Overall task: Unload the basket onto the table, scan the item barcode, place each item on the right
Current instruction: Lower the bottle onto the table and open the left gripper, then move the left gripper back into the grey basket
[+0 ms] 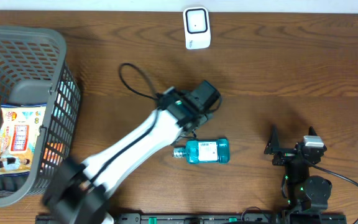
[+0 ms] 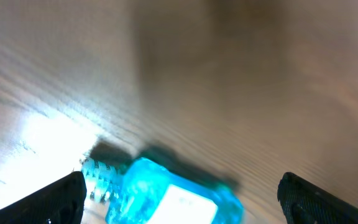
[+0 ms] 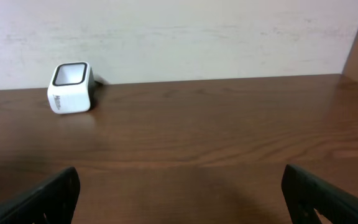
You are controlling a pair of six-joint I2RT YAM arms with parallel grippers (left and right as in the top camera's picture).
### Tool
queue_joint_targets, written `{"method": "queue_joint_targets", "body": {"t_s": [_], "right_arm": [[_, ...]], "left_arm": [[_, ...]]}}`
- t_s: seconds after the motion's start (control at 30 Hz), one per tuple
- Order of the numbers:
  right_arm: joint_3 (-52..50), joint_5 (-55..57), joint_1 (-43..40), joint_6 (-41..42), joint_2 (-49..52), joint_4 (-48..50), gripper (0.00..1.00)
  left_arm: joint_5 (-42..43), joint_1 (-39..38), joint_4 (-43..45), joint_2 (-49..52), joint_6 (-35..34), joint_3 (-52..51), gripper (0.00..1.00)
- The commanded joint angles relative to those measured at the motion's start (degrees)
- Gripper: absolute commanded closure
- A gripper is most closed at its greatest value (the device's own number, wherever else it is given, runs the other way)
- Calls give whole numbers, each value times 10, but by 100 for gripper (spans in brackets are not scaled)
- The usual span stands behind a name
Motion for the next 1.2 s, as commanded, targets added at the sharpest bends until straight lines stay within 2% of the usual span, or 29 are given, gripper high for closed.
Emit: {"method": "queue_joint_targets", "body": {"t_s": [0.0, 0.2, 0.33, 0.5, 0.73, 0.93, 1.17], "right_arm": [[-1, 5, 1, -7, -3, -2, 1], [-1, 5, 1, -7, -3, -2, 1], [-1, 5, 1, -7, -3, -2, 1], [-1, 5, 1, -7, -3, -2, 1], [-1, 5, 1, -7, -3, -2, 1], [-1, 5, 1, -7, -3, -2, 1], [-1, 5, 1, -7, -3, -2, 1]], "left_arm": [[-72, 7, -1, -80, 84, 19, 2], [-162, 30, 4, -209, 239, 48, 2], [-195, 69, 13, -265, 313, 61, 2], [-197, 171, 14, -308, 370, 106, 2], [-194, 301, 10, -307, 453, 200, 2], [-240, 444, -13, -304, 409, 221, 2], [-216, 616, -124, -235, 262, 221, 2]]}}
